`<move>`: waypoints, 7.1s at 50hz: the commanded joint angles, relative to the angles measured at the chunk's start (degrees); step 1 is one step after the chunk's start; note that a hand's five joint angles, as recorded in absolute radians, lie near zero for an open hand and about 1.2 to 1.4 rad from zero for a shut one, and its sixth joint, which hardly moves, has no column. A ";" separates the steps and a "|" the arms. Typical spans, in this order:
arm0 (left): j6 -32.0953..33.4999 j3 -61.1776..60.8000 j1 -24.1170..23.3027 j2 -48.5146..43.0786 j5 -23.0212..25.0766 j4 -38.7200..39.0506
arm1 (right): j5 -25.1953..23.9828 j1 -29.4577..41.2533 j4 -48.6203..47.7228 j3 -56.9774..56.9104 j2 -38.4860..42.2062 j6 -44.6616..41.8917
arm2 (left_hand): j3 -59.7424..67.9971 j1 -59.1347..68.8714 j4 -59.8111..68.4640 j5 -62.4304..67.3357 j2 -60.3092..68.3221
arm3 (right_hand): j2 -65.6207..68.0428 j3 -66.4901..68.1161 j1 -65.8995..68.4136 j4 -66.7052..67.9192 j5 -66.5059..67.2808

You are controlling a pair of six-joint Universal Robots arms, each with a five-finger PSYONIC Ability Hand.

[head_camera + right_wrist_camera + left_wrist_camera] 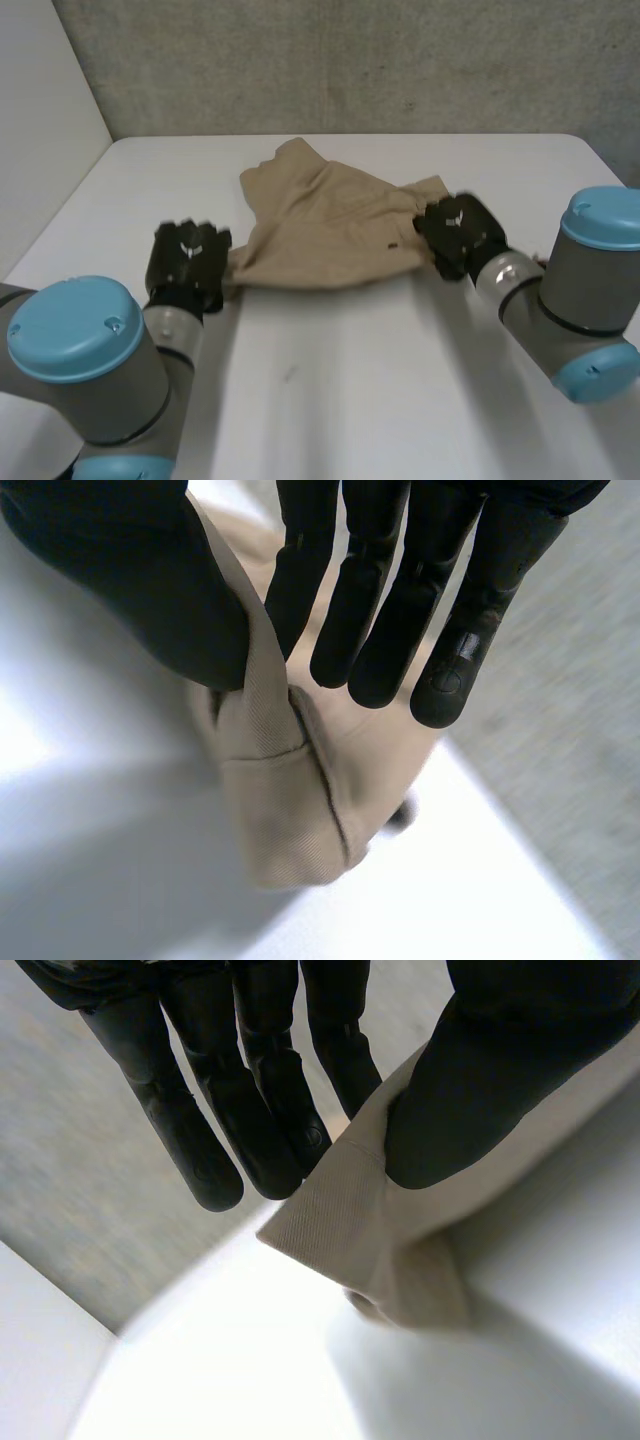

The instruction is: Fold the shorts.

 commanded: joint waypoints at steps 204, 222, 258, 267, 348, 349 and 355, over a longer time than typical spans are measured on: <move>12.61 54.65 7.33 -35.60 17.79 12.50 | 7.00 -0.70 -13.08 -29.48 15.84 -1.31 | -58.21 -54.51 -58.96 -55.00 -58.61 | -57.32 -57.37 -46.31 -58.26 -55.83; 1.39 13.43 -1.81 2.37 10.84 -6.91 | -11.36 -8.16 19.85 -5.30 -8.70 0.21 | -56.65 -52.95 -57.40 -53.44 -57.05 | -57.32 -57.37 -46.31 -58.26 -55.83; -30.54 -3.12 -17.46 4.77 -1.37 -24.07 | -22.36 -20.92 8.46 12.38 -1.06 -11.93 | -35.29 -31.59 -36.03 -32.08 -35.68 | -22.77 -22.82 -11.76 -23.71 -21.28; -30.01 -3.12 -17.90 3.10 -4.10 -23.89 | -22.63 -20.74 4.76 12.20 -0.36 -11.75 | -35.29 -31.59 -36.03 -32.08 -35.68 | 12.68 12.63 23.69 11.74 14.17; -28.78 -0.30 -16.93 -2.97 -15.35 -17.75 | -10.59 -12.57 6.17 16.69 -13.19 15.32 | -21.01 -17.31 -21.76 -17.81 -21.41 | 12.68 12.63 23.69 11.74 14.17; -28.78 -0.56 -16.85 -3.14 -15.35 -16.35 | -10.59 -12.57 6.17 16.69 -13.19 15.23 | -13.99 -10.29 -14.74 -10.79 -14.39 | 12.68 12.63 23.69 11.74 14.17; -28.70 -1.27 -16.06 -3.32 -15.00 -14.14 | -10.24 -12.65 6.17 16.60 -13.19 15.14 | 5.56 9.25 4.81 8.76 5.16 | 12.68 12.63 23.69 11.74 14.17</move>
